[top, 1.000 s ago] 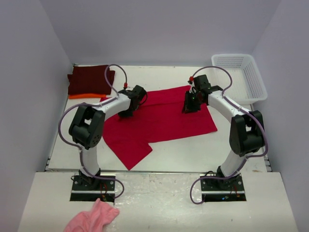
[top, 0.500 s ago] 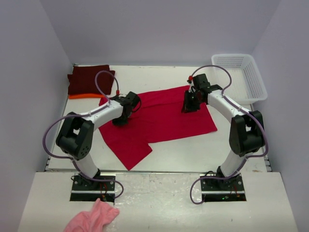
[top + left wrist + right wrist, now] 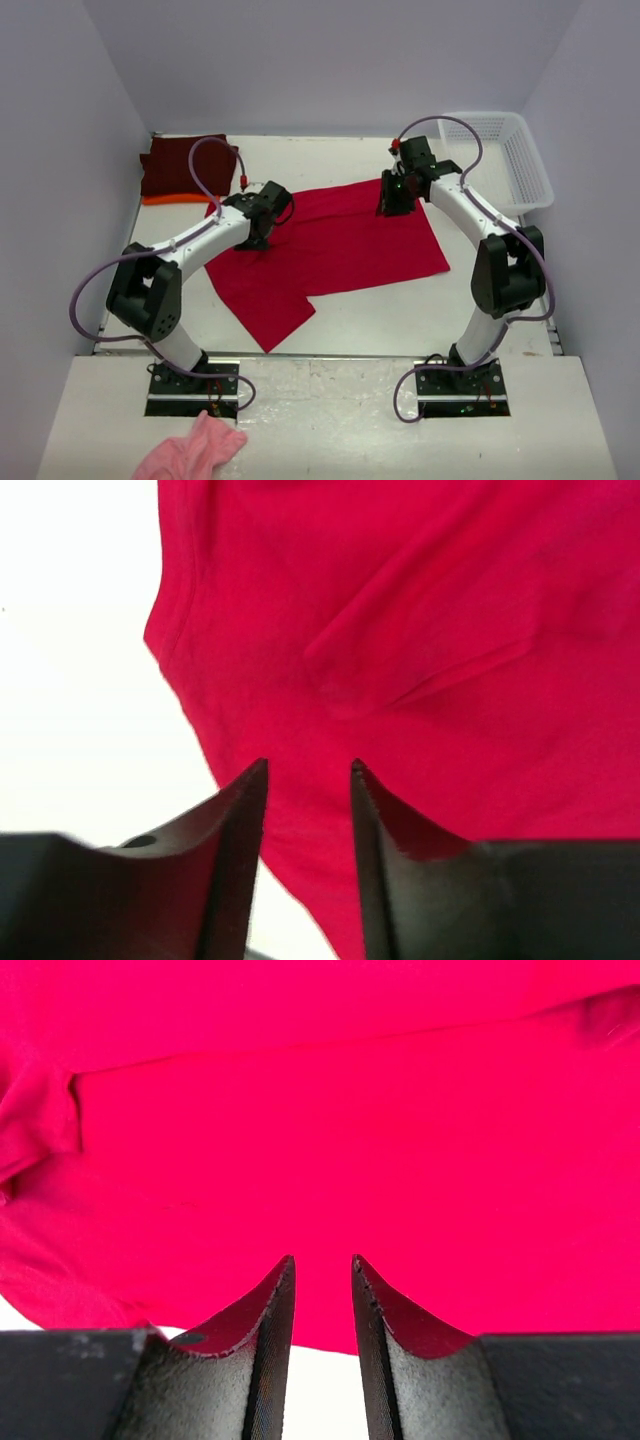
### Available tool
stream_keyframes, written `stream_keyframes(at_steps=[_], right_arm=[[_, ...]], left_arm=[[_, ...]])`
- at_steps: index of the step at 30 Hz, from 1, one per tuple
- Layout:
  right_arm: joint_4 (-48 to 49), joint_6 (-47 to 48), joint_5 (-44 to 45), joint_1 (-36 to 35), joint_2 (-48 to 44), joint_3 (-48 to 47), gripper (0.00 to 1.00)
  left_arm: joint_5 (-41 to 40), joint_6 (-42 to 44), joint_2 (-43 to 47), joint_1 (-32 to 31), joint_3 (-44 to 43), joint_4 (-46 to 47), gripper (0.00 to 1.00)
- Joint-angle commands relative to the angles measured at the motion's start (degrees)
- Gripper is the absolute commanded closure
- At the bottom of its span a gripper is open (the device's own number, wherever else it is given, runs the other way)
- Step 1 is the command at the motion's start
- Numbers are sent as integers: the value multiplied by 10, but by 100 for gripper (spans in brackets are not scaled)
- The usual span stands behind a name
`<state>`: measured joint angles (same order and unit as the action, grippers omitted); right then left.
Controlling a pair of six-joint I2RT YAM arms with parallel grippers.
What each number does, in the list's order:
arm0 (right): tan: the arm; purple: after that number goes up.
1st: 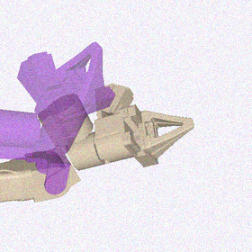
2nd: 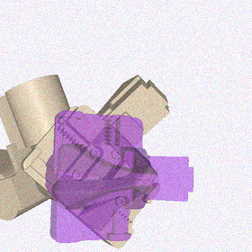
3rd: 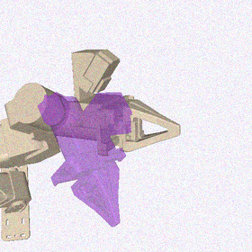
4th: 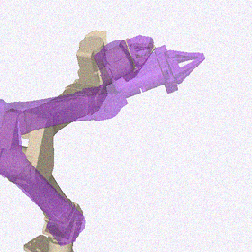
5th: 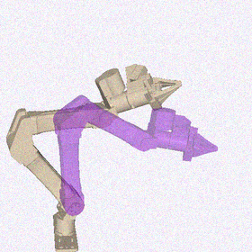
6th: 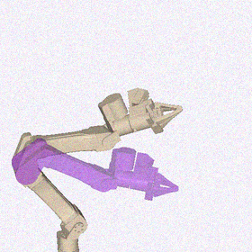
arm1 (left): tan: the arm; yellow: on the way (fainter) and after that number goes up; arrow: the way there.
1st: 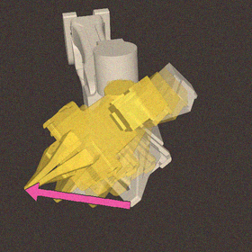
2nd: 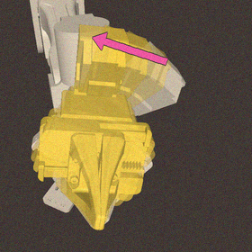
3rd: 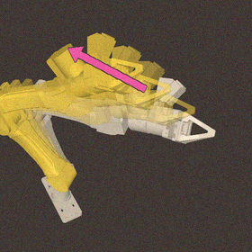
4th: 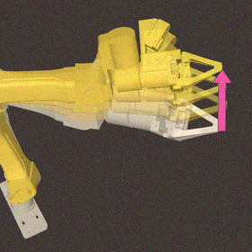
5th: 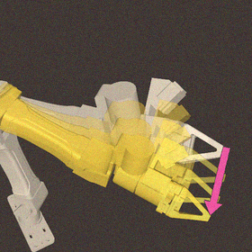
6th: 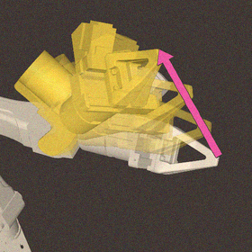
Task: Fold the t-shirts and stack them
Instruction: Fold the flattened tshirt in 1/3 of the way
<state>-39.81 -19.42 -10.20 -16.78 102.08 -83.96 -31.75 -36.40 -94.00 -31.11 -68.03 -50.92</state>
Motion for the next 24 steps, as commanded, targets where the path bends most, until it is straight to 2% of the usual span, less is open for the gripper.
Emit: stream_keyframes(at_steps=[1, 2, 3, 4, 6, 7, 9, 14, 15, 16, 18, 19, 24], right_arm=[[-15, 6, -1, -2, 0, -28, 69], [-14, 4, 8, -2, -3, -30, 69], [-14, 3, 25, -1, -1, -34, 69], [-21, 3, 39, 0, 5, -55, 71], [-51, 6, 75, 7, 35, -83, 87], [-61, 5, 84, 10, 45, -112, 100], [-76, 5, 84, 24, 75, -138, 100], [-153, 16, 94, 48, 174, -289, 100], [-164, 17, 98, 51, 201, -321, 97], [-171, 18, 99, 54, 206, -325, 69], [-162, 18, 72, 66, 207, -320, 47], [-156, 18, 65, 68, 206, -310, 25], [-159, 22, 101, 73, 235, -323, 23]], left_arm=[[1, 11, -3, -3, -47, 26, 66], [32, 19, -14, -3, -51, 48, 73], [47, 26, -15, -3, -53, 59, 91], [61, 35, -16, -3, -59, 72, 98], [118, 54, -15, -1, -68, 125, 100], [137, 56, -19, -2, -73, 136, 100], [161, 64, -44, 2, -93, 148, 100], [225, 84, -124, 4, -173, 144, 100], [249, 90, -132, 4, -189, 145, 100], [258, 92, -142, 4, -194, 147, 100], [270, 96, -159, 4, -202, 152, 100], [285, 100, -162, 4, -203, 158, 100], [296, 114, -217, 6, -255, 162, 100]])
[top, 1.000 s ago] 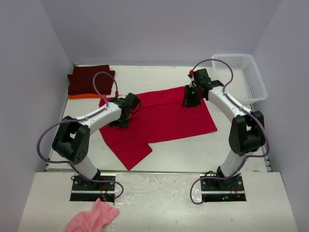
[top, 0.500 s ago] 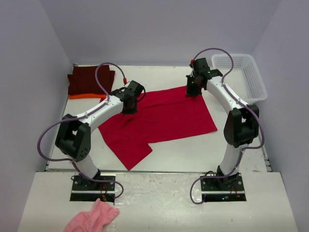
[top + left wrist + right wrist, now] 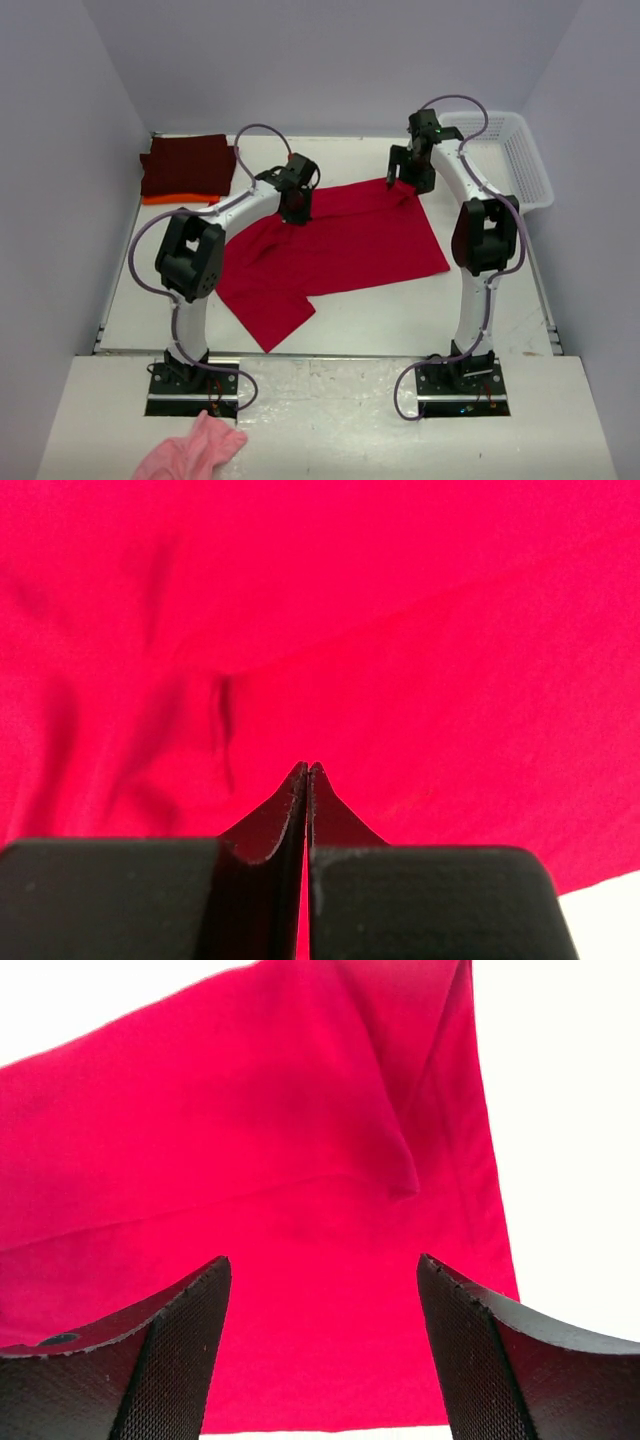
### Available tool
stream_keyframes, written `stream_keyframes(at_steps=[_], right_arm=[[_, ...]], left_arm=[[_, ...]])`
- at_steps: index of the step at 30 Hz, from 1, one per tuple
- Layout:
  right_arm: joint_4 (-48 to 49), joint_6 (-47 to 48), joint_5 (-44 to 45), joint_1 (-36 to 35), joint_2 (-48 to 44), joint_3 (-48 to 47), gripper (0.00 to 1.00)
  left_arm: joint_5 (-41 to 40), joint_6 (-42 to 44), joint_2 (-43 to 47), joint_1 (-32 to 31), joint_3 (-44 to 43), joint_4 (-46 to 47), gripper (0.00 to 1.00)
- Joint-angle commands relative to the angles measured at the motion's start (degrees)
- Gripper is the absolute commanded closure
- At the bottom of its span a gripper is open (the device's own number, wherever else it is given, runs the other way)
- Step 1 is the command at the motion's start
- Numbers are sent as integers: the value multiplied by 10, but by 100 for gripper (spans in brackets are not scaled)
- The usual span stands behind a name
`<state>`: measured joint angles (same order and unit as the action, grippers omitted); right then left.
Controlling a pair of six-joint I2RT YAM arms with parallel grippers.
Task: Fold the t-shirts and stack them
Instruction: Fold the flattened tshirt in 1/3 of the way
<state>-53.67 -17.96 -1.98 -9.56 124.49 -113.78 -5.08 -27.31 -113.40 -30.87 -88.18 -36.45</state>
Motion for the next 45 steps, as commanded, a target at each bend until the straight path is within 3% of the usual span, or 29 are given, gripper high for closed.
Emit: stream_keyframes(at_steps=[1, 6, 9, 13, 19, 25, 45], right_arm=[[-25, 11, 19, 2, 22, -32, 25], [-26, 10, 19, 7, 22, -18, 34], [-1, 6, 18, 7, -10, 51, 100], [32, -1, 1, 7, -48, 121, 100], [67, -16, -29, 3, -85, 212, 100], [72, -17, -18, 2, -82, 252, 100], [95, -95, -11, -45, -139, 360, 100]], left_arm=[[25, 23, -43, 5, -65, 6, 100], [17, 1, -87, 28, -102, -20, 100], [46, 1, -94, 38, -76, -20, 100], [48, 5, -59, 31, -19, 19, 100], [35, 15, -74, 31, -34, 2, 100], [41, 17, -98, 31, -62, -16, 100], [9, 5, -9, 31, 71, -13, 100]])
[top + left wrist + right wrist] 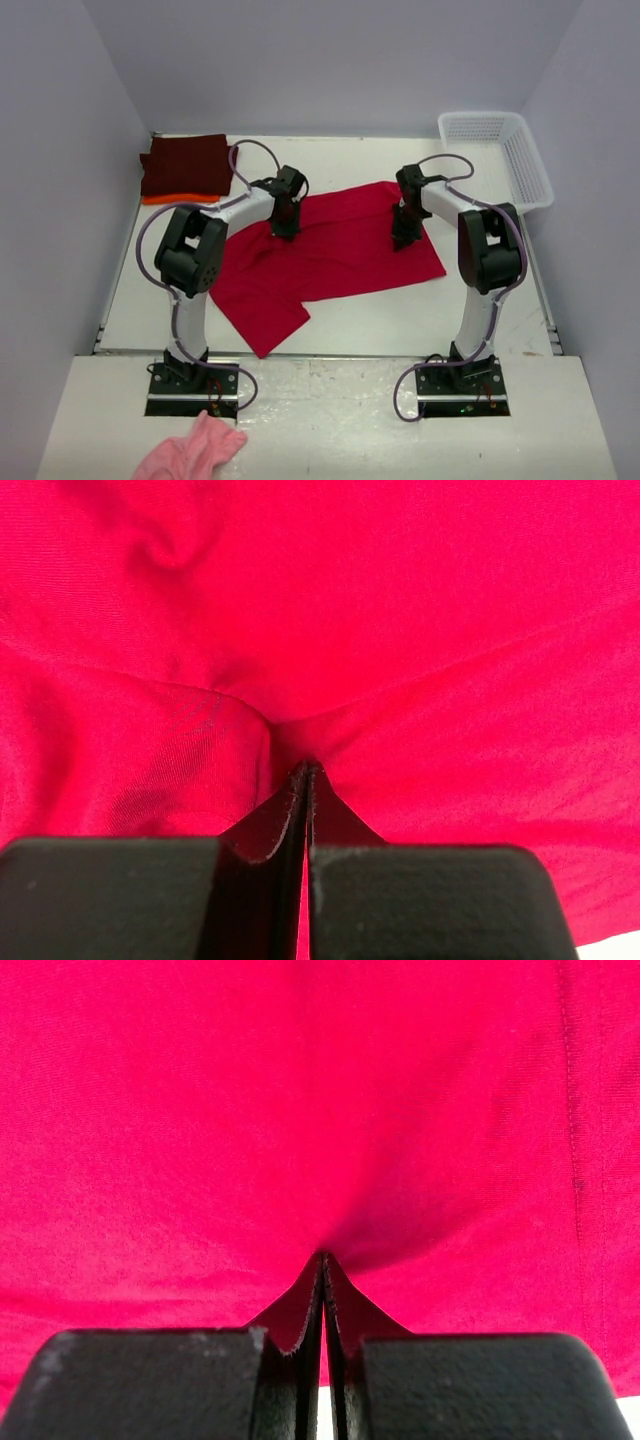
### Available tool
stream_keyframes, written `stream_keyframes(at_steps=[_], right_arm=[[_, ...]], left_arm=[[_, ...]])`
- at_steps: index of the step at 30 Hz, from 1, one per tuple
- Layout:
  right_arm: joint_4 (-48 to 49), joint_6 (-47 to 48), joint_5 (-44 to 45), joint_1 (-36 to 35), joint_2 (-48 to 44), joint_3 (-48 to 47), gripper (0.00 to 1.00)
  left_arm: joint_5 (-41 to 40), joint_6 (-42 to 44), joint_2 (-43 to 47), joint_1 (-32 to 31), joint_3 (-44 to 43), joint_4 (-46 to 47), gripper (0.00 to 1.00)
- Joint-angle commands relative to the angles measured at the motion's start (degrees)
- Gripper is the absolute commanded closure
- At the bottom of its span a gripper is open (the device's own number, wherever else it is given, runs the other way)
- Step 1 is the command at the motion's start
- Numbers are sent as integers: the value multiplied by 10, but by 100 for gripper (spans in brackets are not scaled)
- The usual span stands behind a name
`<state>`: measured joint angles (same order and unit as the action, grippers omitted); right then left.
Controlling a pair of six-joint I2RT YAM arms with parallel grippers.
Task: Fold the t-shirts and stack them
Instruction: Fold the flattened tshirt in 1/3 of the way
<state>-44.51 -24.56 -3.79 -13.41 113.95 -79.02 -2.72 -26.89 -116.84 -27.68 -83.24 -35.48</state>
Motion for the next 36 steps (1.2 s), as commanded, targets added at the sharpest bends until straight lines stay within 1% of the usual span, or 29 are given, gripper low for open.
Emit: stream_keyframes(at_steps=[1, 11, 21, 25, 26, 27, 28, 29, 30, 33, 34, 35, 36], right_arm=[[2, -31, 7, -9, -36, 16, 100], [-4, -66, 19, -51, -65, 74, 100], [29, -117, -12, -108, -116, 156, 100], [31, -122, 32, -129, -166, 158, 100], [28, -121, 37, -129, -175, 147, 96], [17, -114, 68, -128, -186, 138, 93], [10, -108, 82, -126, -186, 109, 90], [-14, -97, 101, -118, -182, 90, 89], [-25, -83, 106, -115, -174, 49, 86], [-47, -67, 119, -114, -175, -7, 78], [-51, -65, 122, -114, -179, -34, 65], [-51, -60, 120, -107, -181, -43, 56], [-49, -59, 94, -99, -186, -47, 47]], left_arm=[[-15, 1, 28, -1, 27, -22, 100], [-14, 5, 64, -1, 75, -12, 100], [-15, 18, 85, -1, 99, -6, 100], [-2, 26, 93, -1, 97, 3, 100], [0, 31, 94, -1, 92, 4, 100], [0, 34, 91, -1, 88, 3, 100], [0, 39, 87, -1, 75, 2, 100], [0, 41, 75, -1, 67, -7, 100], [6, 47, 64, -1, 50, -14, 100], [20, 50, 59, -2, 32, -14, 100], [23, 51, 59, -2, 28, -14, 100], [25, 51, 64, -3, 25, -14, 100], [24, 54, 65, -4, 17, -16, 100]])
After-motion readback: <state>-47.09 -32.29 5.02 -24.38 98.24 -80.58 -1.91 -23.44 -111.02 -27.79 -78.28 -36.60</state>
